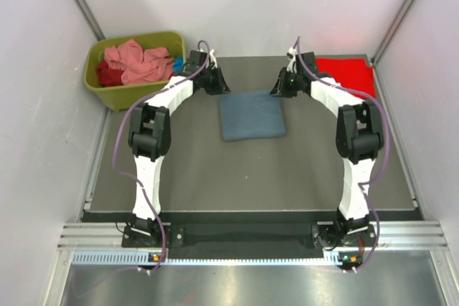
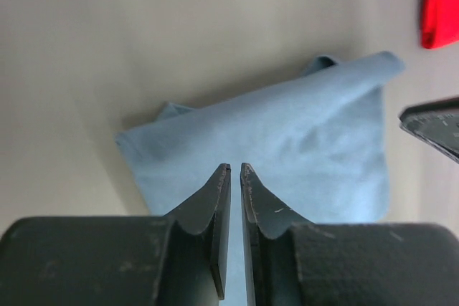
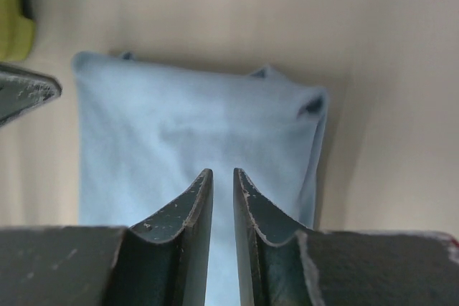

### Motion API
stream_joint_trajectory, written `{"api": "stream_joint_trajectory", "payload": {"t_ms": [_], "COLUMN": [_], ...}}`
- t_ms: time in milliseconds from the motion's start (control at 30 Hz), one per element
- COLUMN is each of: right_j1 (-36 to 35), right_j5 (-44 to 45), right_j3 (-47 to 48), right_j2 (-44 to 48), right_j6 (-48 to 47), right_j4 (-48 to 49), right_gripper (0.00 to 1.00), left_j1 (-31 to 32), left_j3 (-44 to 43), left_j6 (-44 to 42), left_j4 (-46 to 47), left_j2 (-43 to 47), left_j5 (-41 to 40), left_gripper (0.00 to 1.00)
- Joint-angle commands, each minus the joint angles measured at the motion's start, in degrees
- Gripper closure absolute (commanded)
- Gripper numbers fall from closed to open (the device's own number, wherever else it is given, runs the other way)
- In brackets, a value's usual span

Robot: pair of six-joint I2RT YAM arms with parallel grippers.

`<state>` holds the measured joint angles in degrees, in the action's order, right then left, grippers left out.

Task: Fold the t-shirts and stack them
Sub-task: Fold the tshirt

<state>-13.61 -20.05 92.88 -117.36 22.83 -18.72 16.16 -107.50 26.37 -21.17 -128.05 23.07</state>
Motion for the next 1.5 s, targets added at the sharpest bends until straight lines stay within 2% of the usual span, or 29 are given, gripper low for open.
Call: {"api": "stream_joint_trajectory", "payload": {"t_ms": [0, 233, 267, 367, 533, 633, 733, 867, 1000, 1133, 1267, 1467], "right_j1": [0.42, 3.76, 4.02, 4.11, 2.89, 2.01, 1.13, 0.95, 1.04, 1.13, 0.86, -1.68], "right_j5": [-3.32, -5.52, -6.31, -6.31, -5.52, -5.78, -7.28, -7.63, -3.95, -0.69, 1.77, 8.44], "right_j3": [6.58, 19.96, 21.97, 22.26, 9.97, 2.32, -7.43, -17.97, -22.13, -22.48, -21.7, -22.12], "right_j2": [-7.08, -17.89, -17.99, -14.93, -2.91, 2.46, 7.3, 9.34, 8.64, 7.5, 10.65, 22.68], "right_j6": [0.02, -0.15, -0.41, -1.64, -1.47, -1.03, 0.11, 0.81, -0.85, -2.26, -2.96, -3.85], "right_j4": [3.69, 2.64, 1.33, -0.35, 2.1, 2.19, 6.49, 9.93, 9.76, 7.39, 4.15, -4.82], "right_gripper": [0.81, 0.79, 0.78, 0.76, 0.71, 0.73, 0.75, 0.76, 0.77, 0.78, 0.78, 0.76], "left_j1": [-0.52, -0.52, -0.43, -0.34, 1.76, 3.69, 5.72, 7.56, 8.27, 8.27, 8.27, 9.59], "left_j3": [-1.03, -11.39, -14.72, -16.42, -9.84, -2.82, 6.49, 21.5, 30.76, 31.48, 30.16, 24.99], "left_j6": [-1.14, -3.08, -3.08, -2.12, -2.64, -2.55, -2.38, -0.8, 0.26, 0.0, 0.0, -0.62], "left_j4": [3.15, -0.62, -3.06, -4.41, -4.06, -3.27, -1.17, 2.71, 5.52, 1.76, -1.85, -9.5], "left_j2": [-3.51, -13.0, -13.62, -12.23, -1.27, 4.88, 10.6, 16.15, 18.1, 14.85, 14.4, 23.97], "left_j5": [-1.53, -6.81, -6.46, -5.67, -5.93, -4.71, -4.43, -5.4, -8.12, -10.23, -13.31, -14.56], "left_gripper": [0.84, 0.83, 0.83, 0.83, 0.8, 0.81, 0.82, 0.83, 0.84, 0.85, 0.85, 0.83]}}
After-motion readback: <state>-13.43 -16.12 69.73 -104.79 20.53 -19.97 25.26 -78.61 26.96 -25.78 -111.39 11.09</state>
